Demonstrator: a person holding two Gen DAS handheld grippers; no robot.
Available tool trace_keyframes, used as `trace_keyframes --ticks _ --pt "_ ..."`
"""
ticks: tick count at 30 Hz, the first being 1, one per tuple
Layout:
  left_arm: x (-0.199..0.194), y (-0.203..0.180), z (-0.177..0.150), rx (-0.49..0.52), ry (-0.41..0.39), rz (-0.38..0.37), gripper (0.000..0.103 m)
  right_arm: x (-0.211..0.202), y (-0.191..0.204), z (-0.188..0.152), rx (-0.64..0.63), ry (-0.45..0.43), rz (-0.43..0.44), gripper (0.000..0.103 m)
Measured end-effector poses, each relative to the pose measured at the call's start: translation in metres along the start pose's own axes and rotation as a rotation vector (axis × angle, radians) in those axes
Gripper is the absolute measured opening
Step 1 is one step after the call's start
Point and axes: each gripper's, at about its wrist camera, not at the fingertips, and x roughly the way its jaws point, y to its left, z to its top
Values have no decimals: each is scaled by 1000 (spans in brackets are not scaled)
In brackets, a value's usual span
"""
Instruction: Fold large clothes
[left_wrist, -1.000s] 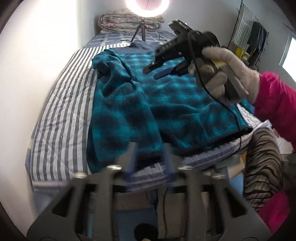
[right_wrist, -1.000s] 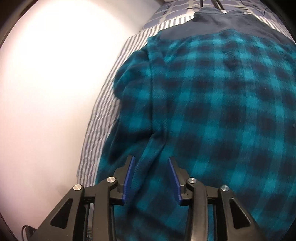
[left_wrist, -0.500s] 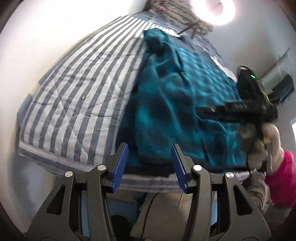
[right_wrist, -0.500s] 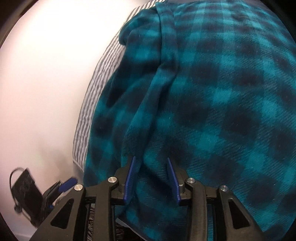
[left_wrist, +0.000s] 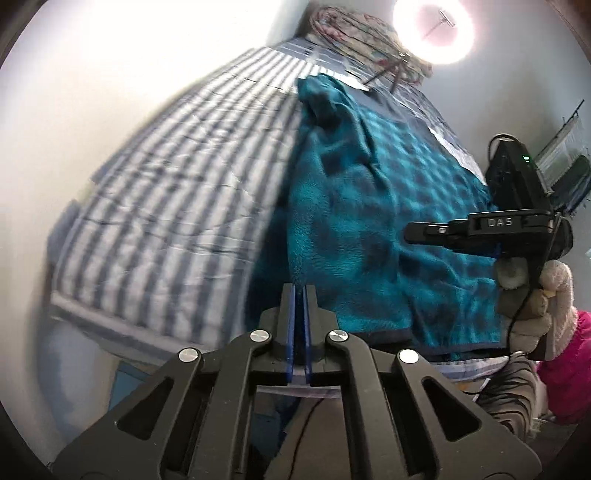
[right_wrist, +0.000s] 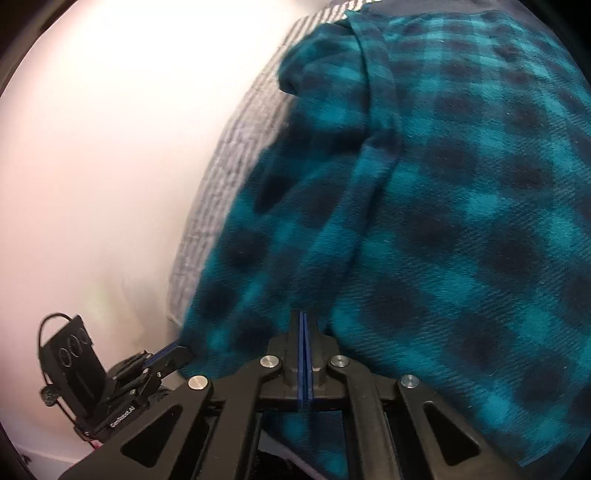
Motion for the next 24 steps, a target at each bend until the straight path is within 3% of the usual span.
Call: trace_keyframes --ticks 5,9,10,11,12,13,15,16,17,19,24 --pt "22 8 -6 16 69 37 1 24 0 -3 -11 50 -100 0" --pt "6 2 1 40 22 55 1 18 12 -8 -66 44 -95 4" --pt "3 -1 3 49 10 56 1 11 16 -7 -79 30 -90 8" --pt "-3 -5 6 57 -9 59 1 5 20 -6 -88 15 -84 26" --pt "-7 -8 9 64 -24 58 1 -4 22 -4 -92 1 -76 37" --pt "-11 -14 13 77 -44 57 2 -13 24 0 -99 -22 -73 43" --pt "-10 -22 20 98 -59 64 4 -26 26 9 -113 -62 -83 43" --pt "-6 -25 24 106 -59 65 13 -31 27 14 -116 -80 -98 43" --pt "-1 -27 28 112 -53 65 31 -36 27 21 -116 -99 -120 43" --pt "8 -27 32 113 -44 69 55 -41 24 38 -111 -127 -149 43" --pt "38 -9 35 62 26 86 55 -56 7 86 -99 -181 -211 42"
